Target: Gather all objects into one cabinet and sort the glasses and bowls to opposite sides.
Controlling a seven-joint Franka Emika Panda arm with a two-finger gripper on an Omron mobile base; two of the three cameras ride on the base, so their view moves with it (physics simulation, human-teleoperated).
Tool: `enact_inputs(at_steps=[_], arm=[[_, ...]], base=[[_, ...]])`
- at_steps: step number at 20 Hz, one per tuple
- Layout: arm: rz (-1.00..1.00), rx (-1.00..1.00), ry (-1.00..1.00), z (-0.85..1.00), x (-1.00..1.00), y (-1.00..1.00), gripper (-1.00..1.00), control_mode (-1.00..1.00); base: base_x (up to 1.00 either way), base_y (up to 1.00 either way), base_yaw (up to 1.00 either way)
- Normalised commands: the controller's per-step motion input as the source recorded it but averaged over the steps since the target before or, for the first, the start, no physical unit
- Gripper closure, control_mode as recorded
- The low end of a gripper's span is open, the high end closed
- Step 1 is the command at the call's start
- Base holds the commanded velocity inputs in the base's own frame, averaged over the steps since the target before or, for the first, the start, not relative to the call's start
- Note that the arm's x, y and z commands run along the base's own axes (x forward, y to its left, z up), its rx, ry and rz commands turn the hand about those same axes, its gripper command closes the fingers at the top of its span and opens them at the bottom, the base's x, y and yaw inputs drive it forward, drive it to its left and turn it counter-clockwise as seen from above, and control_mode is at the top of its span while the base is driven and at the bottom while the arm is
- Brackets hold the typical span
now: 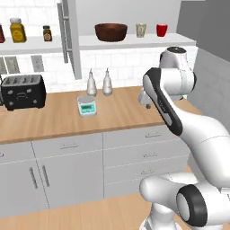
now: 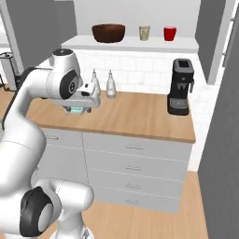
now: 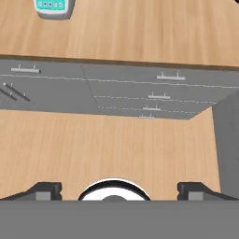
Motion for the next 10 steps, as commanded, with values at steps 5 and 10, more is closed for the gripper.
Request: enact_inputs(at_steps=[5,10], arm=[[0.0,0.0,0.0,0.0,0.0,0.0,-1.0,1.0],[0.0,0.0,0.0,0.0,0.0,0.0,-1.0,1.0]], base=[[-0.31,0.78,0.0],[0.0,1.0,-0.07]])
